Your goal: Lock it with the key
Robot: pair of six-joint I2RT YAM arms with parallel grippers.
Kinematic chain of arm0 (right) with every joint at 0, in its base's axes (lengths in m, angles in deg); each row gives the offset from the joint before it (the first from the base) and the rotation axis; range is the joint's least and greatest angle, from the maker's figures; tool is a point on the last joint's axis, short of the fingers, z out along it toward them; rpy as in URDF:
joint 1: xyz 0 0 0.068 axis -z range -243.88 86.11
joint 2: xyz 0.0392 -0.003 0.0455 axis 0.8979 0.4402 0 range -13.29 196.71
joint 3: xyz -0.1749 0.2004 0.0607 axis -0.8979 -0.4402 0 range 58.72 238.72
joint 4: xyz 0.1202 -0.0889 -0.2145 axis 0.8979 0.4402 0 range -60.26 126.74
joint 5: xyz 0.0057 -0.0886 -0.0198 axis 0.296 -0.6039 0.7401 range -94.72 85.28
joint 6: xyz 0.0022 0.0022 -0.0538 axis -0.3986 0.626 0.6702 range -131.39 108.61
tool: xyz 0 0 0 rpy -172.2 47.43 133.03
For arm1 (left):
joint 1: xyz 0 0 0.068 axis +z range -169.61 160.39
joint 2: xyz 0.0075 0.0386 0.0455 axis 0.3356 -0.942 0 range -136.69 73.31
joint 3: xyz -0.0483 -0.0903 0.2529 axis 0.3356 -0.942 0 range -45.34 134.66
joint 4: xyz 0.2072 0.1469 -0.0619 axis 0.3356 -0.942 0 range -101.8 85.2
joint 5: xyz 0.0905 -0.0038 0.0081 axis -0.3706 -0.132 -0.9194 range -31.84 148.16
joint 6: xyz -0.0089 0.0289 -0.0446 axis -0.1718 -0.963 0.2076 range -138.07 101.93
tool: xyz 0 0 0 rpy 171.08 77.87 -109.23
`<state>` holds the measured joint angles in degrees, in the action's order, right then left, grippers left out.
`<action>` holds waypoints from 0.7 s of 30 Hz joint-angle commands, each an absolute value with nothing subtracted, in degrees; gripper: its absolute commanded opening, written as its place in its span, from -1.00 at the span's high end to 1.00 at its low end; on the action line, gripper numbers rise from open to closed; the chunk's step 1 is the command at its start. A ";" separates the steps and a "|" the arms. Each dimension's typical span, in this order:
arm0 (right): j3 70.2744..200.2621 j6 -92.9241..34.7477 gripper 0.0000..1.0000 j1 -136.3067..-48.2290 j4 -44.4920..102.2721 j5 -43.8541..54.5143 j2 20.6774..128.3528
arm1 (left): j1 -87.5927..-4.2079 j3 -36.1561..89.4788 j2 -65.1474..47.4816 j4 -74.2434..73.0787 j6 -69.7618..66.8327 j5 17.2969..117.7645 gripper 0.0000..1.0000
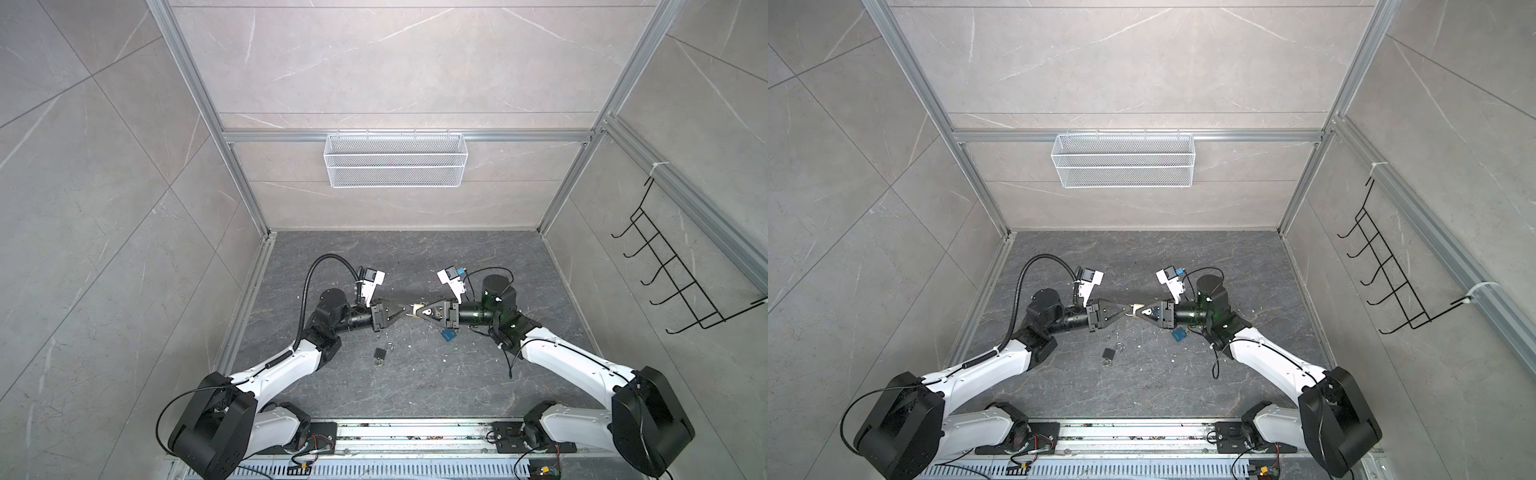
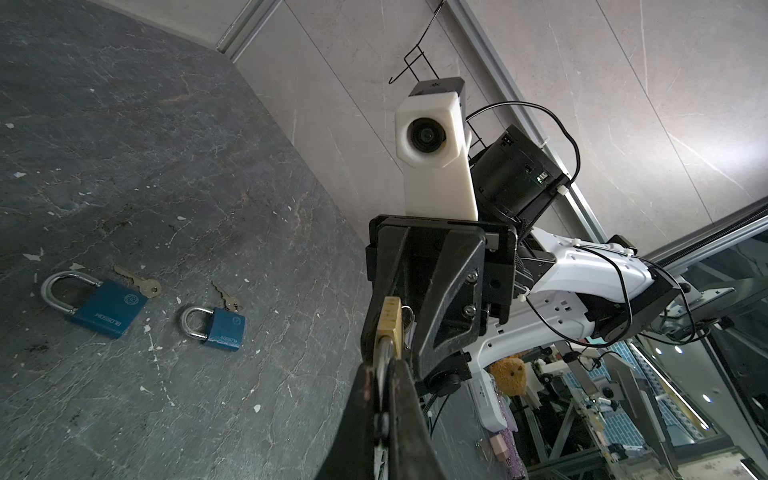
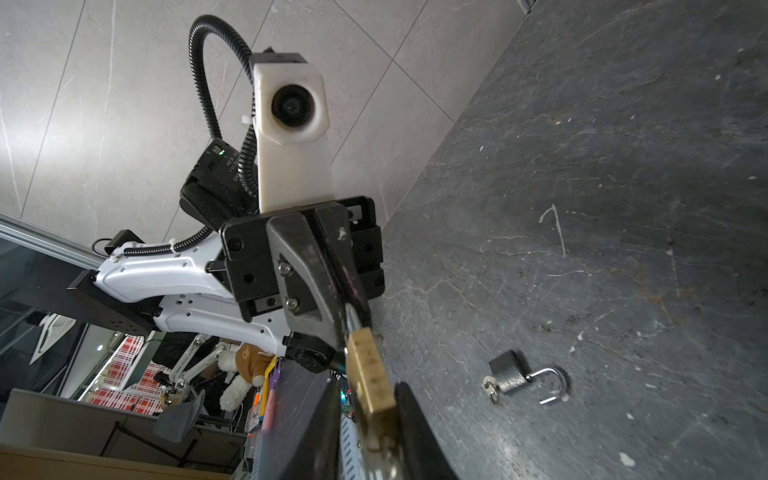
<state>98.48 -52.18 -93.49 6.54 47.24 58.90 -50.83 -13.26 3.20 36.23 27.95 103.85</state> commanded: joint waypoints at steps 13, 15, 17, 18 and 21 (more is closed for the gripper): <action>97.01 -58.63 1.00 -93.45 -7.75 51.44 60.45 | -49.54 -13.98 2.48 42.73 28.48 108.21 0.38; 97.29 -58.59 1.00 -93.44 -7.72 51.61 60.72 | -49.67 -13.63 2.75 43.18 28.51 109.29 0.33; 97.52 -58.59 1.00 -93.44 -7.71 51.74 60.96 | -49.67 -13.46 2.88 43.36 28.64 109.70 0.32; 97.69 -58.65 1.00 -93.42 -7.72 51.95 61.13 | -49.61 -13.36 2.82 43.36 28.78 109.85 0.33; 97.87 -58.67 1.00 -93.41 -7.73 52.16 61.57 | -49.62 -13.36 2.60 44.27 29.19 110.11 0.33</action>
